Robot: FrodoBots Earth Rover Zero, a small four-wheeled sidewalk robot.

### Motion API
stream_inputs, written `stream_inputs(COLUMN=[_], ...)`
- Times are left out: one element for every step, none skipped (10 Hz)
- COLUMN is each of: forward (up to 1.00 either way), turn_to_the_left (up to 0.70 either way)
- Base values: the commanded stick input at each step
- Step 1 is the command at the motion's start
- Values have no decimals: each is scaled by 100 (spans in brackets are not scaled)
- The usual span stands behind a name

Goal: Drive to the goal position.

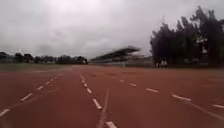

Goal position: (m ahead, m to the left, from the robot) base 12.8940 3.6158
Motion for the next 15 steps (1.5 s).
stream_inputs(forward=[70,70,70,70,70,70,70,70,70,70,70,70,70,70,70], turn_to_the_left=[0,0,0,0,0,0,0,0,0,0,0,0,0,0,0])
